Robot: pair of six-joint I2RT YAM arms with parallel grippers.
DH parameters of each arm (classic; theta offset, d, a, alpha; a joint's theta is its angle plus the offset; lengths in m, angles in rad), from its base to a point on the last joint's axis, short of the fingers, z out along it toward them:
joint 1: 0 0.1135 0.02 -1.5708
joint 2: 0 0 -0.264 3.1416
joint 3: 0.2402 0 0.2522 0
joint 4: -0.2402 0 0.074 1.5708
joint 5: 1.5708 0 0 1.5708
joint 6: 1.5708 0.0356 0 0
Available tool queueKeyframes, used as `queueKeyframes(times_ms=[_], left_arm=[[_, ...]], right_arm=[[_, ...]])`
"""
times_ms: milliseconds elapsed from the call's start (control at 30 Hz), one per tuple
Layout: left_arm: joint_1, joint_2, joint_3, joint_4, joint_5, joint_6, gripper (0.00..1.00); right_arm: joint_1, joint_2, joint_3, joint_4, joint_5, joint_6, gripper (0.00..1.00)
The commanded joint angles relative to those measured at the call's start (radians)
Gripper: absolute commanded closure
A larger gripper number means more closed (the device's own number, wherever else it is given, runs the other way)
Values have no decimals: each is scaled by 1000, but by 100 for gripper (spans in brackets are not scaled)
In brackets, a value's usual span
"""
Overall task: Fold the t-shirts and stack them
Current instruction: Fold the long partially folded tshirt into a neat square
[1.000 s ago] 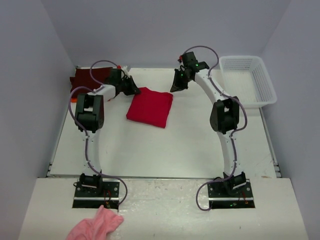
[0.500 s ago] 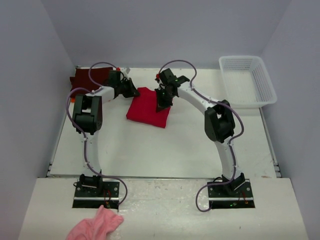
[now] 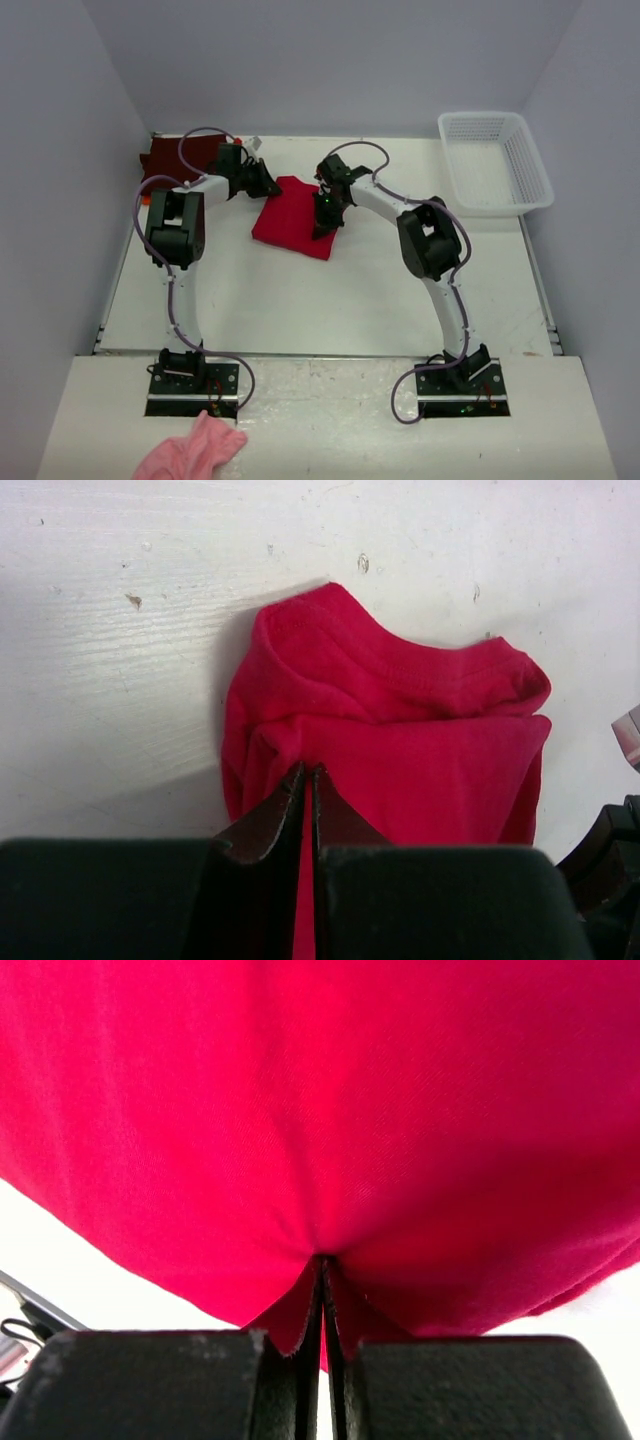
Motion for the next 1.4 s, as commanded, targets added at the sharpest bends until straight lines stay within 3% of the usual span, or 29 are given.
queueKeyframes(times_ms=[0, 167, 700, 1133, 1367], left_arm=[[9, 19, 33, 7, 31, 5, 94], [7, 21, -14, -7, 0, -11, 96], [-60, -212, -459, 108, -52, -26, 98], [-171, -385, -615, 132, -106, -52, 100], [-206, -470, -666, 129, -161, -63, 100]], right_arm=[[32, -73, -116, 34, 1, 34, 100], [37, -131, -245, 99, 12, 93, 100], [35, -295, -443, 107, 136, 154, 100], [35, -498, -798, 245, 173, 208, 100], [37, -515, -809, 255, 207, 136, 100]])
